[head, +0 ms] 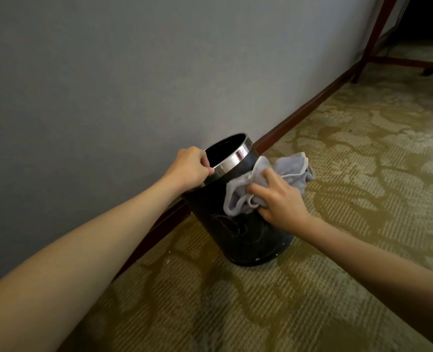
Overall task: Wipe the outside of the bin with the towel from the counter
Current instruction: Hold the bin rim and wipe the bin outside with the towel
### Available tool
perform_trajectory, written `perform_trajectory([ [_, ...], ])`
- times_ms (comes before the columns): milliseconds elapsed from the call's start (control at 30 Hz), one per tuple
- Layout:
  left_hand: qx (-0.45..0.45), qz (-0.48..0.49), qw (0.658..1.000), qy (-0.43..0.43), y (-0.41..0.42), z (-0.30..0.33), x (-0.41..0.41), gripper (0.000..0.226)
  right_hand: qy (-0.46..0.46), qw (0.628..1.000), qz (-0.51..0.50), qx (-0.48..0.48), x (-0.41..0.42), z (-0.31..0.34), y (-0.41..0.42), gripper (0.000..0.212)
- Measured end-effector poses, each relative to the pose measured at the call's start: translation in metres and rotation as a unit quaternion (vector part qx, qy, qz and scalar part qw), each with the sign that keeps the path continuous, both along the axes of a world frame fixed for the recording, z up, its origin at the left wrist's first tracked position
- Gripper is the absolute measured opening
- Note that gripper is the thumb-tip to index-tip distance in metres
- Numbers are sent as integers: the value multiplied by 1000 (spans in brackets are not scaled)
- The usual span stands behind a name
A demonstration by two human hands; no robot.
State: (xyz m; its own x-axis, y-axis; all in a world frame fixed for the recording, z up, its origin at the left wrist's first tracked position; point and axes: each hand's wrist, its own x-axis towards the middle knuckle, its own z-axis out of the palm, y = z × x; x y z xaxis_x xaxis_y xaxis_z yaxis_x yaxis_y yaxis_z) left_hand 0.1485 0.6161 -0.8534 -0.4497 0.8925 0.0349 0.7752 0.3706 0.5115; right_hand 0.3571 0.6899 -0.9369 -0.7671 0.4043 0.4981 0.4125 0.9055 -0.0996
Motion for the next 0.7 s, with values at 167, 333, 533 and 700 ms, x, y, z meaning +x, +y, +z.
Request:
perform_trajectory([
  [167,-3,-5,1000,22,8,-1,7,17,-115,993,1,28,36,-34,-5,25],
  [333,-5,-7,1000,15,11,3,15,24,-170,985,-10,24,53,-43,4,25],
  [533,-8,-37,999,19,14,3,59,23,-242,968,-70,4,69,-47,36,29],
  [700,-21,-23,999,31,32,1,78,28,-194,973,-94,-86,74,-50,53,22],
])
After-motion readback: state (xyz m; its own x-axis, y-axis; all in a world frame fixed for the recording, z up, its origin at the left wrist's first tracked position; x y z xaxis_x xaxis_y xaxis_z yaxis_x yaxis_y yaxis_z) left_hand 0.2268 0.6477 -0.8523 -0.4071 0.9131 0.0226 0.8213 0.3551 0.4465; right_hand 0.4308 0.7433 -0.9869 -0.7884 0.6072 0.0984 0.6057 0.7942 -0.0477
